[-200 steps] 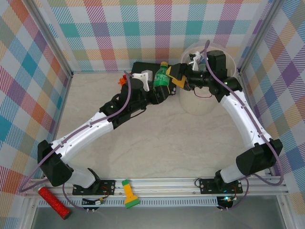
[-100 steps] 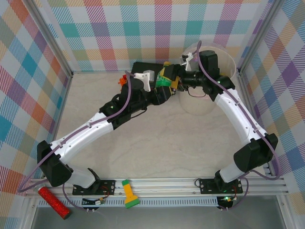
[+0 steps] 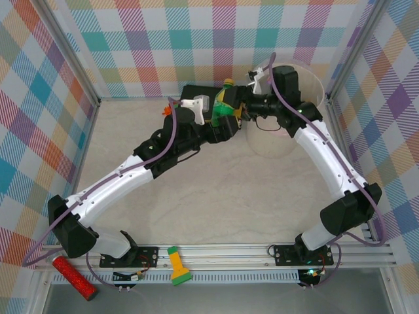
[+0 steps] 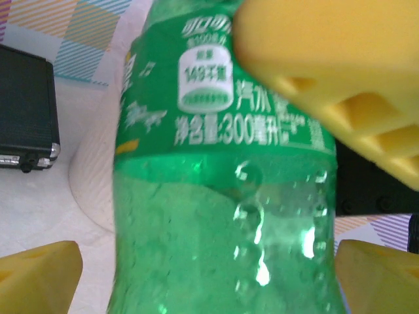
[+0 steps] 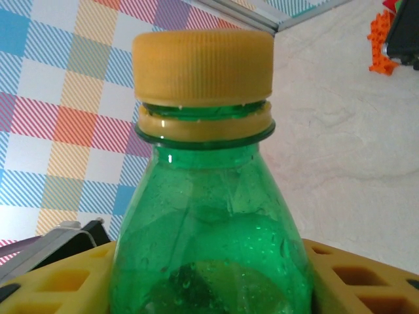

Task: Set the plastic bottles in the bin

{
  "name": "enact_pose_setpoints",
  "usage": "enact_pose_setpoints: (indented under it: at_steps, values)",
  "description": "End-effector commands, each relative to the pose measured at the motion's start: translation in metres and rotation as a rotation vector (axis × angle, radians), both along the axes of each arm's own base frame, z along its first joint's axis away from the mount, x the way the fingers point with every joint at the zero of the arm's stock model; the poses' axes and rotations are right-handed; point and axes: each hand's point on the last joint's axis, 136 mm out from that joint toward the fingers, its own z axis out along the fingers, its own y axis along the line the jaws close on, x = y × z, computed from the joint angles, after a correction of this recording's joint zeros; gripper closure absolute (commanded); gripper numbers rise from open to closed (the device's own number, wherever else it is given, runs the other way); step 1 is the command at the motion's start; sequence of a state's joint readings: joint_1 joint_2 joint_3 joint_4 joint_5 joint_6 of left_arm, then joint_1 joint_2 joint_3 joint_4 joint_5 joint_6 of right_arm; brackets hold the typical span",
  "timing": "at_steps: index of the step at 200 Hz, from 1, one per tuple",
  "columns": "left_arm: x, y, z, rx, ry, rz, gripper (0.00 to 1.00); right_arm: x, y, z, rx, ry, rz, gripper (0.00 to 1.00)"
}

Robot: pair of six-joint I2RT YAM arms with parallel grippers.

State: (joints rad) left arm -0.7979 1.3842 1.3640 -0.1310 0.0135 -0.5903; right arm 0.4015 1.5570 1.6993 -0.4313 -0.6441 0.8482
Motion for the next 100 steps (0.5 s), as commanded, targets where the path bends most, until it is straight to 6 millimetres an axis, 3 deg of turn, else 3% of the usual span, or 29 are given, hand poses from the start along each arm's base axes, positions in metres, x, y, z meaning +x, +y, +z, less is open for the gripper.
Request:
enact_pose_setpoints:
  at_steps: [1, 57, 100]
  values:
    - [-0.013, 0.011, 0.024, -0.029, -0.046, 0.005, 0.00, 0.004, -0.016, 0.021, 0.001, -0.066, -0.029, 0.43]
    - [-0.015, 0.037, 0.036, -0.009, -0.082, 0.077, 0.00, 0.021, -0.077, 0.031, -0.058, -0.072, -0.140, 0.43]
    - [-0.005, 0.037, 0.030, 0.002, -0.069, 0.080, 0.00, 0.034, -0.135, 0.026, -0.103, -0.050, -0.284, 0.44]
